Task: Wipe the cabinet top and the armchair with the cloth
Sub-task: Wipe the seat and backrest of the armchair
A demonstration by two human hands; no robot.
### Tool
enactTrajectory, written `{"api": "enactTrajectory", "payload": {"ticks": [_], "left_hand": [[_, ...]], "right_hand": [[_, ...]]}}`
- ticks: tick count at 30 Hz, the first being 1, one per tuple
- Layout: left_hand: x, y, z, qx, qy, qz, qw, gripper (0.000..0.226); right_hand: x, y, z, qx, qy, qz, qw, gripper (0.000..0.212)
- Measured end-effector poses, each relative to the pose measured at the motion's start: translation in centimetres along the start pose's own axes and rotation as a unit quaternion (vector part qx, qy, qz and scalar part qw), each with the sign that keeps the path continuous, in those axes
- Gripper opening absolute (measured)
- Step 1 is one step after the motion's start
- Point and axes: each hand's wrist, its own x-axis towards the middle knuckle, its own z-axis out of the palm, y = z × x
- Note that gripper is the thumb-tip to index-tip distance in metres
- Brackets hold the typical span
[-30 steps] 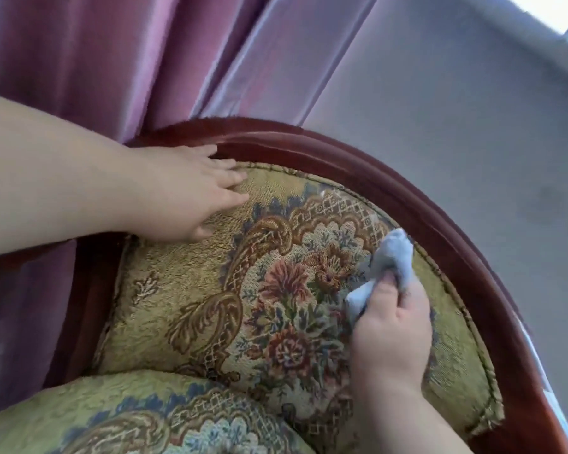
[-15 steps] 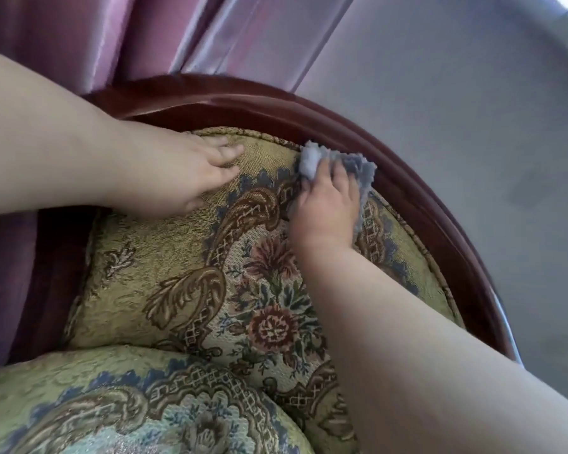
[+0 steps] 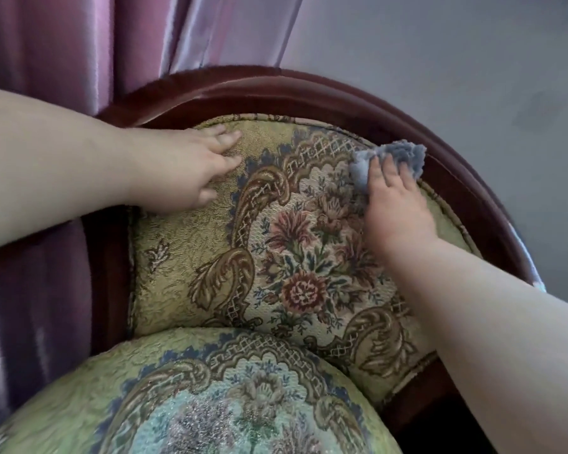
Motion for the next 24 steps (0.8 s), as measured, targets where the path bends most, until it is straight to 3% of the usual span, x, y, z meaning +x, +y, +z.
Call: {"api": "enactTrajectory", "payload": {"ticks": [6, 11, 15, 20, 24], "left_hand": [[0.1, 0.4, 0.1, -0.008, 0.01, -0.008, 1.0, 0.073], [0.7, 0.2, 0.7, -0.015, 0.013, -0.022, 1.0, 0.071], [0.2, 0.2, 0.8, -0.025, 0.001, -0.025, 0.999, 0.069], [-0.1, 0.4, -0.1, -0.038, -0.005, -0.021, 0.999, 0.07], [-0.2, 0.6, -0.1, -0.043, -0.007, -0.023, 0.999, 0.069]], "right_hand": [[2.1, -4.4, -0.6, 0.088, 0.015, 0.095, 0.991, 0.074], [4.6, -11.4, -0.9, 0.113, 0.029, -0.068, 0.991, 0.082], [3.9, -8.2, -0.3, 0.034, 0.042, -0.165, 0.985, 0.082], [1.2, 0.9, 0.4, -0.01, 0.019, -0.046, 0.999, 0.081], [-2.0, 2.1, 1.4, -0.002, 0.015, 0.027, 1.0, 0.077]]}}
